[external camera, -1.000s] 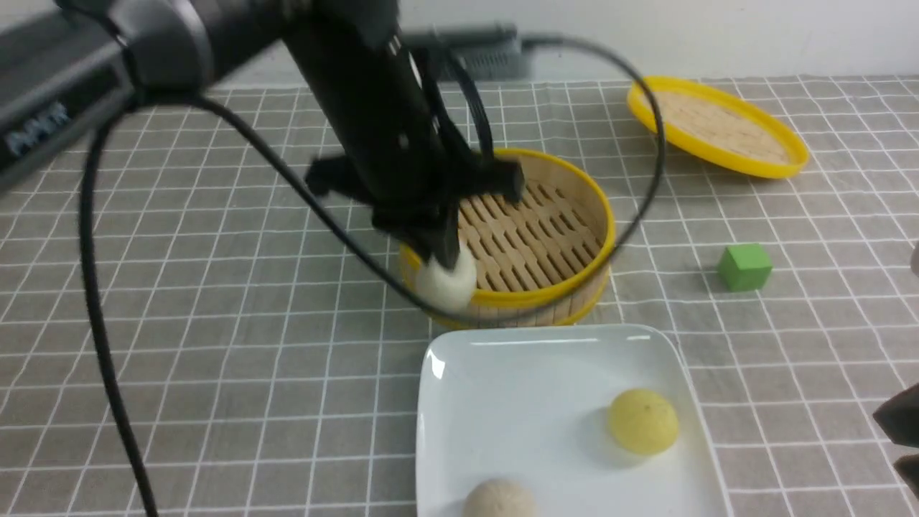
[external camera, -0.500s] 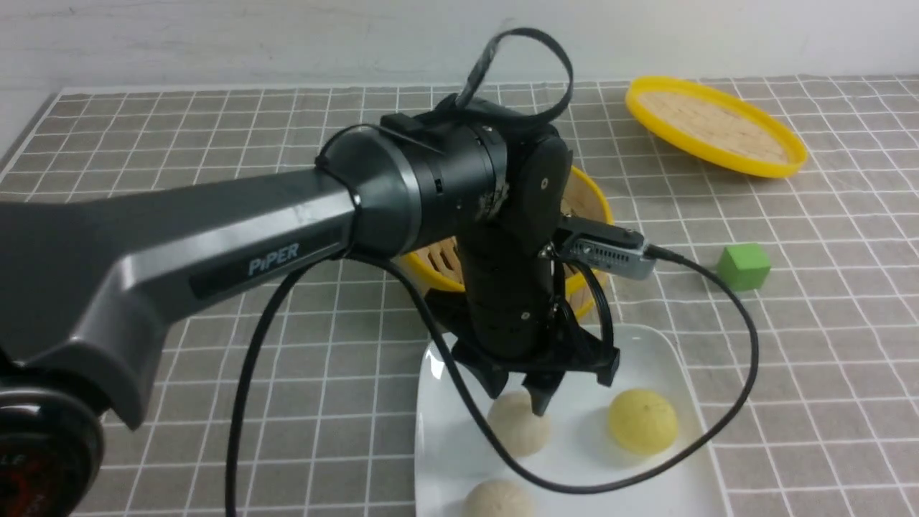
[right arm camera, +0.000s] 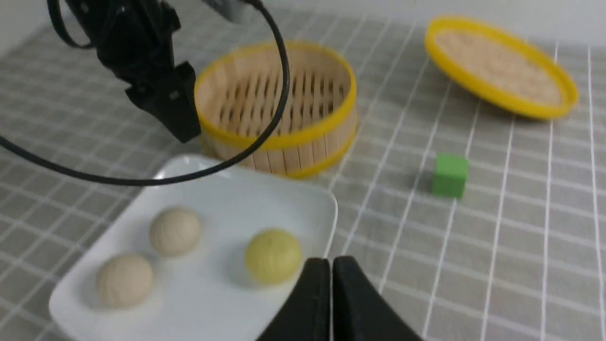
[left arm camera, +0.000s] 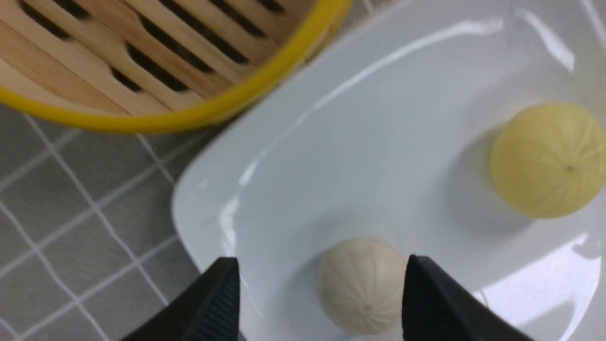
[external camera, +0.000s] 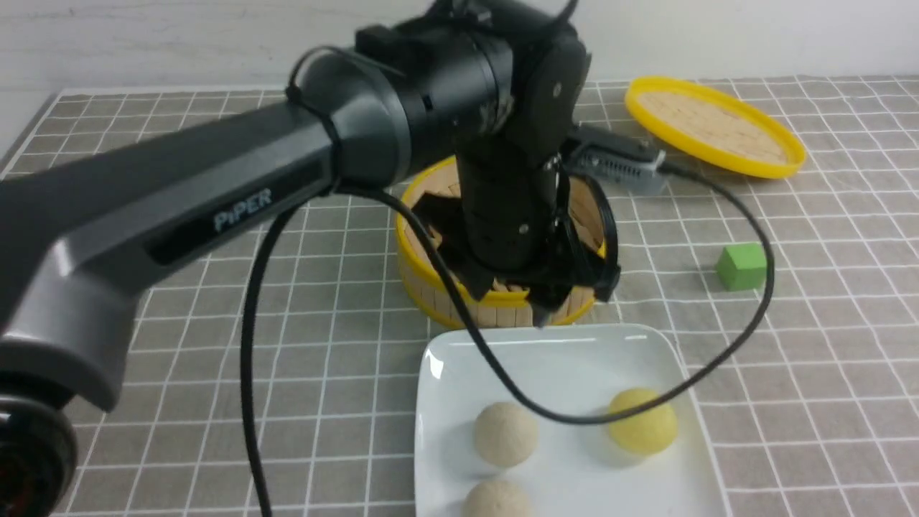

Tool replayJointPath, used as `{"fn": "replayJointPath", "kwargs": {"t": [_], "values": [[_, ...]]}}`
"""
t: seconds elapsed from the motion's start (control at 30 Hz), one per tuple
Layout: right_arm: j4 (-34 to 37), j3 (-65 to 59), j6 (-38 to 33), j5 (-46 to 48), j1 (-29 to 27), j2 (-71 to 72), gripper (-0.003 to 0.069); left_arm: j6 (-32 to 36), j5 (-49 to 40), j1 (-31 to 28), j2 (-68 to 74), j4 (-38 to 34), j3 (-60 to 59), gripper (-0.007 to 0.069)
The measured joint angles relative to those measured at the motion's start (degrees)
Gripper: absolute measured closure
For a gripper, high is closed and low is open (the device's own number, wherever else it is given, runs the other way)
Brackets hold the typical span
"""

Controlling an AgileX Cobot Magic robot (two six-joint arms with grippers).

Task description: Put the steamed buns into the plate on the grey tablecloth.

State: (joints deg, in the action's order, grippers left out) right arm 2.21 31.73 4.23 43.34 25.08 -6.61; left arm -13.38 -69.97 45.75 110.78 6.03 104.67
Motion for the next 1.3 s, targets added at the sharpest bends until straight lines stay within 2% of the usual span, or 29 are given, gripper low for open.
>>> {"fn": "replayJointPath", "kwargs": {"t": [0.07,0.2,0.23,0.3,0.37,0.4,0.47,1.3], "values": [[0.0,-3.5,0.0,-5.9,0.0,0.5,0.0629,0.0,-0.1,0.0,-0.3,0.4,1.6,0.0181],[0.1,-10.6,0.5,-17.5,0.0,0.3,0.0629,0.0,-0.6,0.0,-0.4,0.4,2.8,0.0261],[0.3,-12.3,1.5,-20.1,0.0,0.3,0.0629,0.0,-0.9,0.0,-0.4,0.4,2.8,0.0333],[0.3,-12.8,2.3,-20.8,0.0,0.3,0.0629,0.0,-0.9,0.0,-0.4,0.4,2.8,0.0391],[0.4,-13.0,3.8,-21.3,0.0,0.2,0.0629,0.2,-0.9,0.0,-0.4,0.4,2.8,0.0532],[0.4,-13.0,4.0,-21.2,0.0,0.2,0.0629,0.2,-0.9,0.0,-0.4,0.4,2.8,0.0573],[0.4,-13.1,4.2,-20.9,0.0,0.2,0.0628,0.2,-0.9,0.0,-0.4,0.5,2.8,0.0609],[0.3,-15.2,4.5,-20.8,-0.1,1.2,0.0592,0.2,-0.9,0.3,-0.7,1.5,2.8,0.0622]]}}
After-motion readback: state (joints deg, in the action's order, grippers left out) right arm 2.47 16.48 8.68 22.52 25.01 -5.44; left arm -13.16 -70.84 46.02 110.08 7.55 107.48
